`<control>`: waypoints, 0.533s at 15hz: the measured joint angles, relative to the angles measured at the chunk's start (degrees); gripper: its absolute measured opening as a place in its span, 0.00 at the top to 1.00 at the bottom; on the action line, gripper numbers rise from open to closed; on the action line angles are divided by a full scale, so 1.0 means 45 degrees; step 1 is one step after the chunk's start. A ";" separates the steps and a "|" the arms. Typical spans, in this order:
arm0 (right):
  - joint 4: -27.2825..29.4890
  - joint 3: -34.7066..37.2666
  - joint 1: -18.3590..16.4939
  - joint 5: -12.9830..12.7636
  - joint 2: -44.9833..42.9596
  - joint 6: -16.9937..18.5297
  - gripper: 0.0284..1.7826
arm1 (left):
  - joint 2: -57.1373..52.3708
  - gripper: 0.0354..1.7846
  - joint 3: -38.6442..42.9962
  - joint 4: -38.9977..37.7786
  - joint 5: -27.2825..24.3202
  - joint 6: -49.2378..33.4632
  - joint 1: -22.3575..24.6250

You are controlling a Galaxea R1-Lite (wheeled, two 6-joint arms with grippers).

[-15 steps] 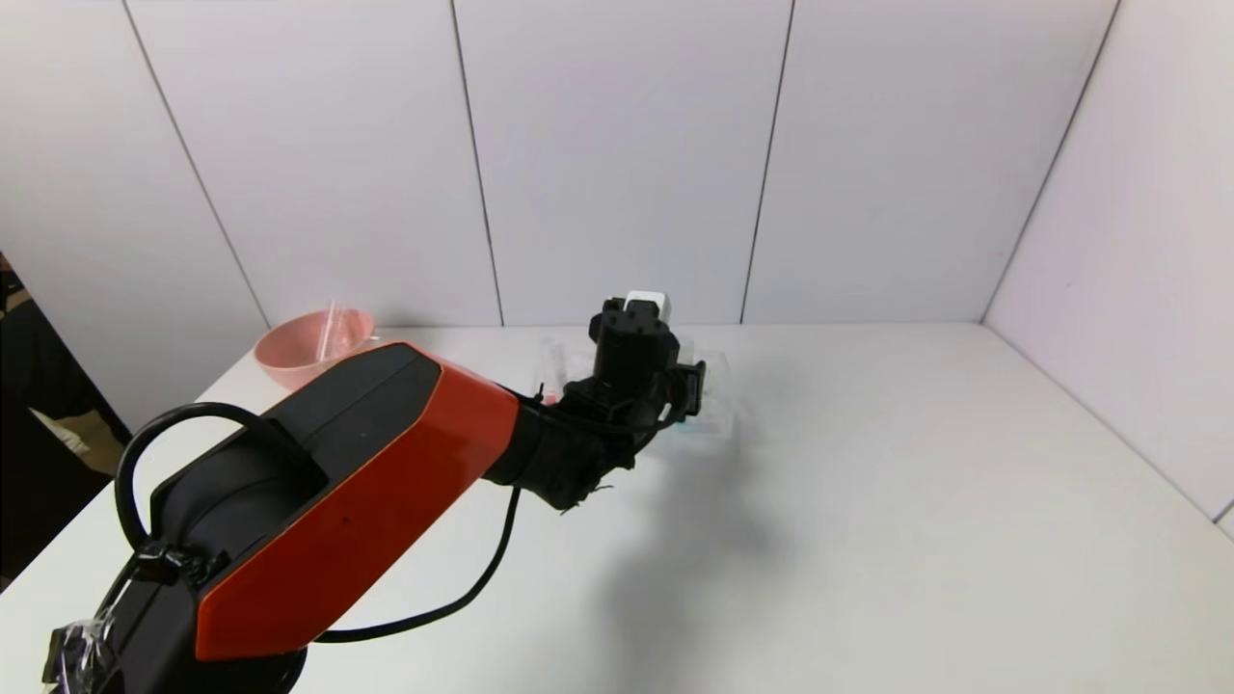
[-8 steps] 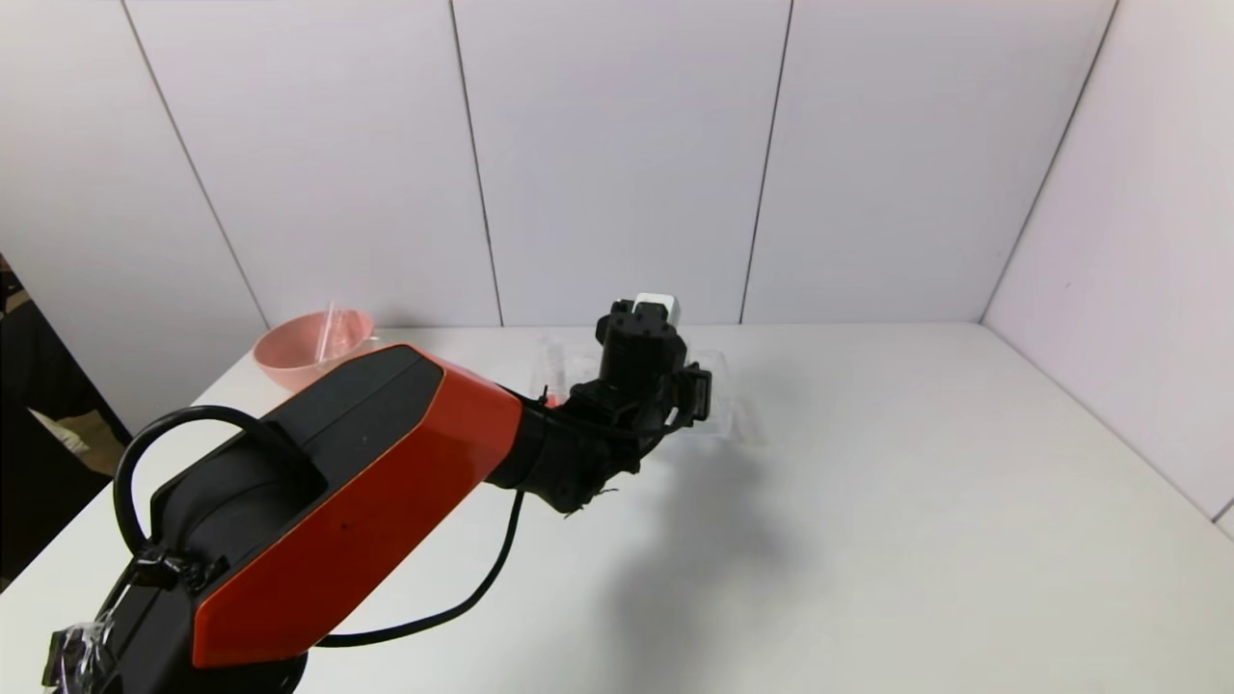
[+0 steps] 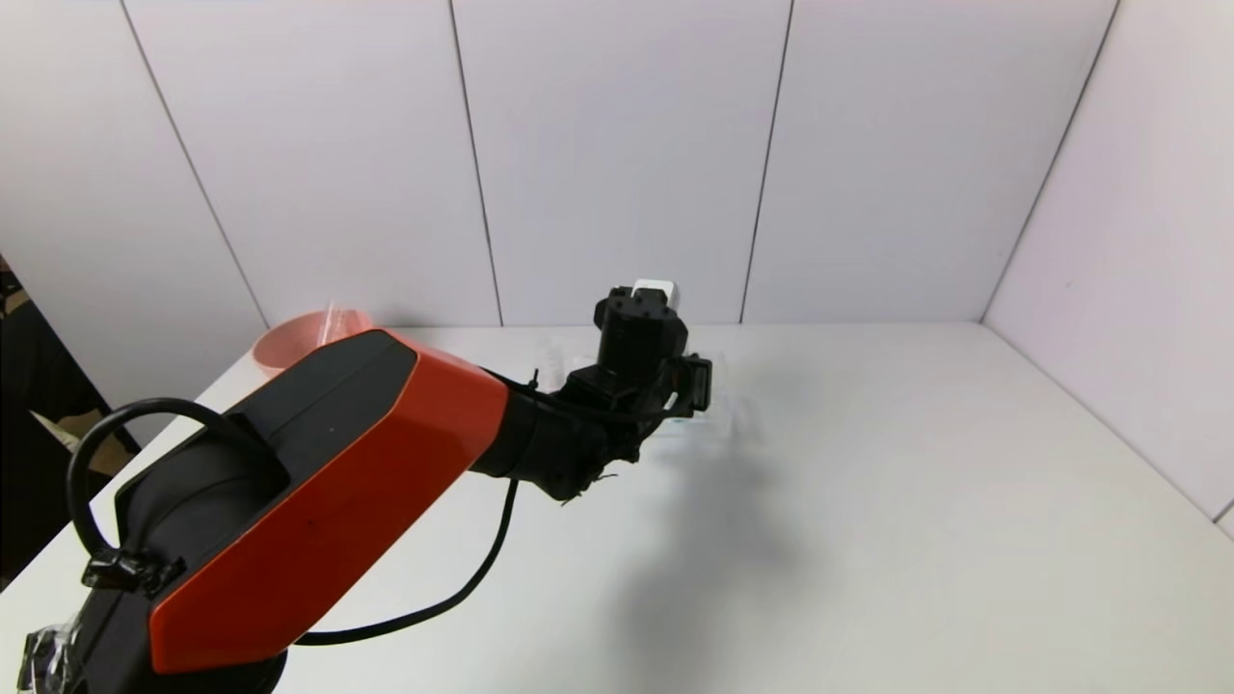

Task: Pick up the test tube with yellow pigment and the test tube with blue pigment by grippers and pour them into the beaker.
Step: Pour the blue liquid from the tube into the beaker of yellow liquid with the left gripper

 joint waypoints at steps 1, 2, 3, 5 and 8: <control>-0.0005 0.0000 0.0000 0.0000 0.0000 0.0000 0.04 | -0.0176 0.76 0.0073 0.0073 0.0005 0.0000 -0.0049; 0.0000 0.0000 0.0000 0.0000 0.0000 0.0000 0.04 | -0.0325 0.76 0.0103 0.0200 0.0016 0.0008 -0.0092; -0.0005 0.0000 0.0000 0.0000 0.0000 0.0000 0.04 | -0.0466 0.76 0.0114 0.0341 0.0079 0.0019 -0.0146; -0.0005 0.0000 0.0011 0.0000 0.0000 0.0000 0.04 | -0.0729 0.76 0.0114 0.0501 0.0331 0.0062 -0.0252; -0.0005 0.0000 0.0011 0.0000 0.0000 0.0000 0.04 | -0.0975 0.76 0.0089 0.0520 0.0433 0.0607 -0.0341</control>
